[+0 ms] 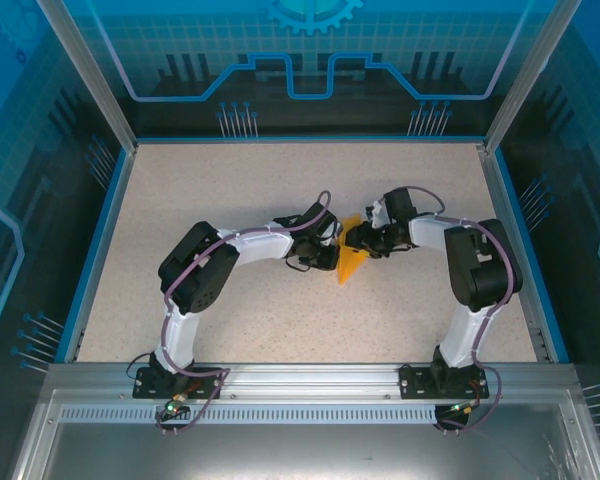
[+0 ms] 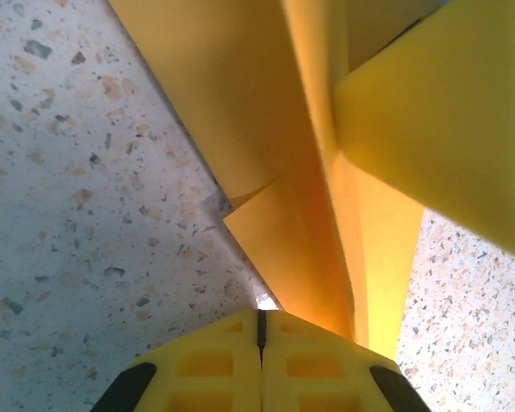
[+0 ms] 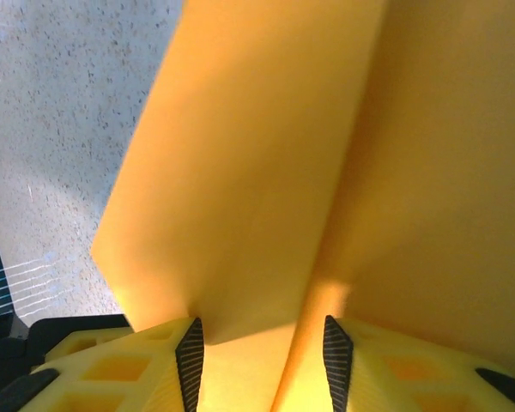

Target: Fold a paper plane with a square sheet of paper (pick it up from the middle)

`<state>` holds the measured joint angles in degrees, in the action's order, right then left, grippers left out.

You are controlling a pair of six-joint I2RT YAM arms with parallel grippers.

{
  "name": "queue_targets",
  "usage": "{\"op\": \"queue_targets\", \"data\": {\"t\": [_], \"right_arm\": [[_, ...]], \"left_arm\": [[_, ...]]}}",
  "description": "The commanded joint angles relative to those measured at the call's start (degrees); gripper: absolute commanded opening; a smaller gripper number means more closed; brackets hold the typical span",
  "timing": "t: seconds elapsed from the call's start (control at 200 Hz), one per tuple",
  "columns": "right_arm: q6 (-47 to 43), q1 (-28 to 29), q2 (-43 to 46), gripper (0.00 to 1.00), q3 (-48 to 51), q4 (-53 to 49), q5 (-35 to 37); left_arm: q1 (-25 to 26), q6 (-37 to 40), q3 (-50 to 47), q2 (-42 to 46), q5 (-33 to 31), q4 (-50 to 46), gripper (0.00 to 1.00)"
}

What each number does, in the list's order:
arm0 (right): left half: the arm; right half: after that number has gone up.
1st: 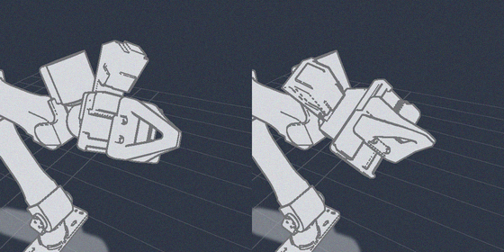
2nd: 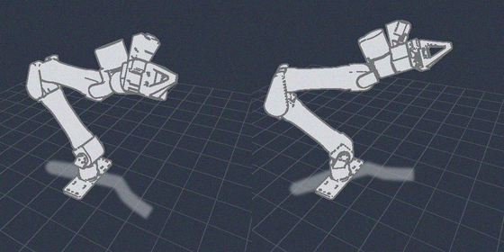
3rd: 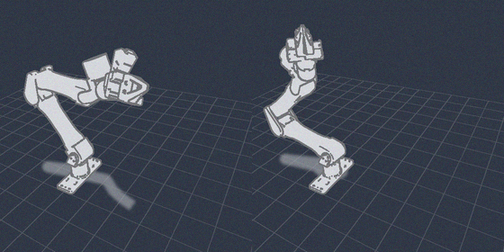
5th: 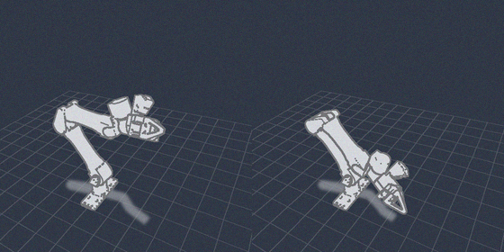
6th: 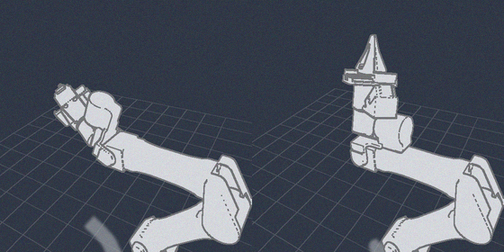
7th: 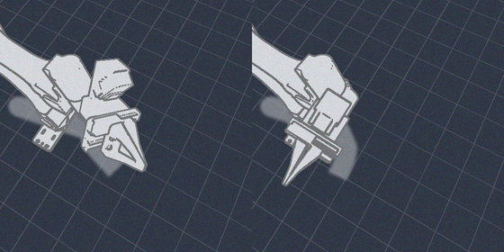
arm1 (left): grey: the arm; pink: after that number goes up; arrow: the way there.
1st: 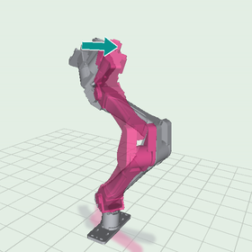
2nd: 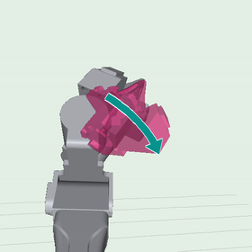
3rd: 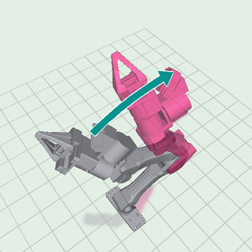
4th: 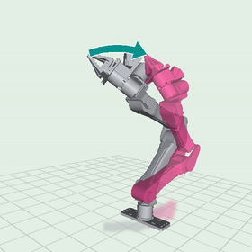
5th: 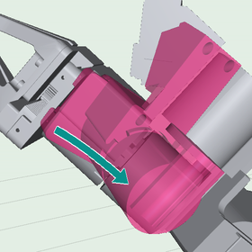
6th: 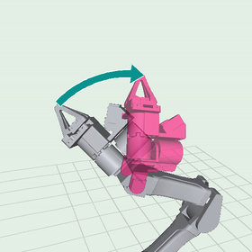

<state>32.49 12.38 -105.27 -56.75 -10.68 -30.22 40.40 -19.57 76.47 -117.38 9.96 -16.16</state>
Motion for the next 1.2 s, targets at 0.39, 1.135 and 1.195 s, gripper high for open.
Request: {"op": "queue_targets", "data": {"t": [0.39,1.135,1.195], "right_arm": [[0.5,0.0,-1.7,0.44,-0.5,2.6,-3.8],[3.0,-0.3,-3.9,0.24,0.3,8.4,-9.0],[2.7,-0.3,-3.9,0.19,0.3,8.4,-8.7]], "left_arm": [[-1.0,-3.1,2.6,5.8,2.6,1.0,0.29],[-1.8,-2.4,4.2,-1.4,3.7,2.0,0.11],[-1.9,-2.4,4.3,-1.2,3.8,1.9,0.12]]}}
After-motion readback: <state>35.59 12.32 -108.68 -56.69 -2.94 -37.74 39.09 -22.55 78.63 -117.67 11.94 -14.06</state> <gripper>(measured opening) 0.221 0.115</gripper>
